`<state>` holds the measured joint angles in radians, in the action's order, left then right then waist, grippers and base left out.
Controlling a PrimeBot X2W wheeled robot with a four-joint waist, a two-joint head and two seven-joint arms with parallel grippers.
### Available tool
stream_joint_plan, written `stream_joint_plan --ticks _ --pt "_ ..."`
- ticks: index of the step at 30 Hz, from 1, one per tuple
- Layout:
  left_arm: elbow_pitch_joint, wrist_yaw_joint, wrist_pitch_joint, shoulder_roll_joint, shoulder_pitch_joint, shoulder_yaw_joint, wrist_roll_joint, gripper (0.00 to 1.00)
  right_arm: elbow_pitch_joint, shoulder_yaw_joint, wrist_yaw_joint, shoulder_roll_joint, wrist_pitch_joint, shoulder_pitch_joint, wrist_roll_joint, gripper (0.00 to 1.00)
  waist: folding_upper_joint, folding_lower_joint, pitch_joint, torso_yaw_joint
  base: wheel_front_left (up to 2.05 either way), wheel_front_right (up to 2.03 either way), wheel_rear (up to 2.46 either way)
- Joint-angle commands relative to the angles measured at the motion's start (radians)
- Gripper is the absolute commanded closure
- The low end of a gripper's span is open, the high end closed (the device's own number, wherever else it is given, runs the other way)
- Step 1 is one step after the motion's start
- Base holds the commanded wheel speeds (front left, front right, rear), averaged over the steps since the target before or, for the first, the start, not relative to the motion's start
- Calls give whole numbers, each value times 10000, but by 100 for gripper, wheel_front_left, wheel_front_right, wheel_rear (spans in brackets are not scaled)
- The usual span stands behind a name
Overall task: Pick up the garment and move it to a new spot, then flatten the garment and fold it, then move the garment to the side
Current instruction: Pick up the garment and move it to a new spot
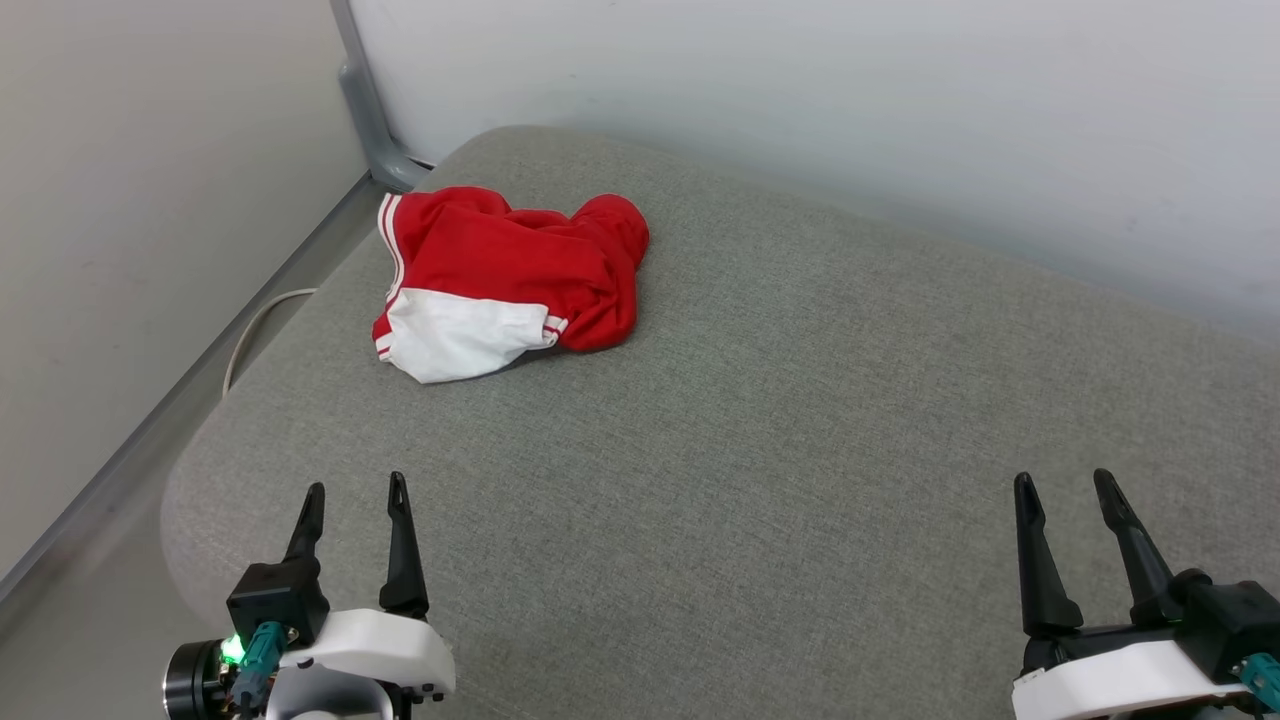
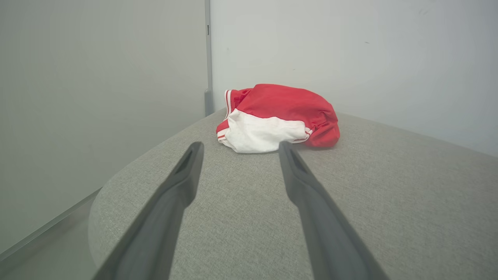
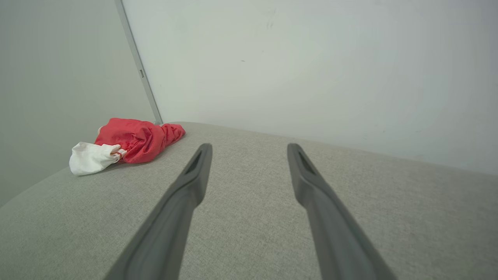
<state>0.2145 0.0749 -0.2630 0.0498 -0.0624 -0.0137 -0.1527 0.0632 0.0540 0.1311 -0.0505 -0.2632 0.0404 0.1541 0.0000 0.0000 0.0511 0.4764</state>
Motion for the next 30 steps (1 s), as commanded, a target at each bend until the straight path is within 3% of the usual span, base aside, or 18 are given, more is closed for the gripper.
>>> stream_joint_plan --ticks 1,6,18,30 --pt "-47 20 -28 9 107 54 -5 0 -50 -22 -7 6 -23 -59 -11 0 0 0 21 8 0 0 0" --pt "-5 5 -28 9 -42 111 -1 0 -44 -76 -7 6 -25 -134 -68 0 0 0 92 -112 0 0 0" --pt "218 -669 -28 395 -2081 1188 93 0 -391 -223 -7 6 -23 -551 -579 0 0 0 1006 -978 0 0 0" --pt "1082 -1304 -27 1690 -5880 2243 -151 0 -1444 -183 -7 6 -25 -1644 -1494 0 0 0 3401 -2038 0 0 0"
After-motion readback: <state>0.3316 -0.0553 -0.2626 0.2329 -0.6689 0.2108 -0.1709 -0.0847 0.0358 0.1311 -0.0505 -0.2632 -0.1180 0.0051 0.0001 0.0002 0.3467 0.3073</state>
